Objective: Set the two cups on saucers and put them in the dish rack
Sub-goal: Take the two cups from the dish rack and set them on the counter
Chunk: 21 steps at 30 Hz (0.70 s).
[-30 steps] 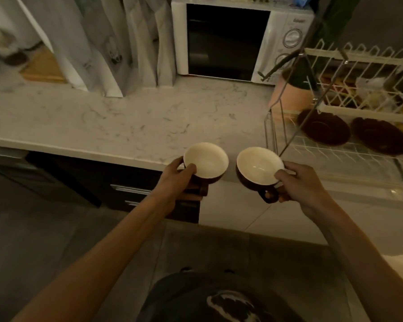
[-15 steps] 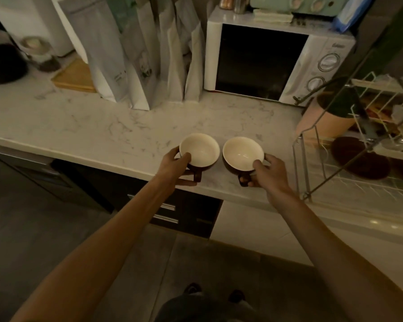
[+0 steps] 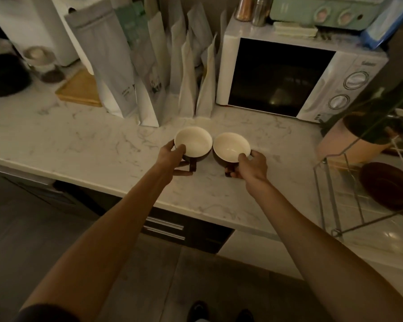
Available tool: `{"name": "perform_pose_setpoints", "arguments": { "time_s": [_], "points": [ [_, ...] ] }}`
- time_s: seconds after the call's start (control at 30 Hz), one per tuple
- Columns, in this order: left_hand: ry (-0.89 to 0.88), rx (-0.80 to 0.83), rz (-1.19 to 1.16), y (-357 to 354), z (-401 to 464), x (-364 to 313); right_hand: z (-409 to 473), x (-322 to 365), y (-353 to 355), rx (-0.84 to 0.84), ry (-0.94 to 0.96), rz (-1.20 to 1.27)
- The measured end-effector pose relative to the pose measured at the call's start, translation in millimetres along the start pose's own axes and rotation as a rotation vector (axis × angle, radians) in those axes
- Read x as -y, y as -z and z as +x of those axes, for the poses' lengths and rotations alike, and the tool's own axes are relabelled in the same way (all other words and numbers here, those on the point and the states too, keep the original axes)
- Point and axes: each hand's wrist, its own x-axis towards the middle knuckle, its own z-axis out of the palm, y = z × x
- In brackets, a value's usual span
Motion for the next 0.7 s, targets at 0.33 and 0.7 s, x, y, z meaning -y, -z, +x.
{"name": "perform_pose_setpoints", "arguments": {
  "time_s": [0.33,0.7],
  "points": [
    [0.029,-0.056,-0.028,28,46,-6,34,19,-56,-0.026,-0.020,-0.047],
    [0.047,-0.053,-0.027,31,76,-14,55,22,-76,-0.031,-0.046,-0.080]
  ]
}}
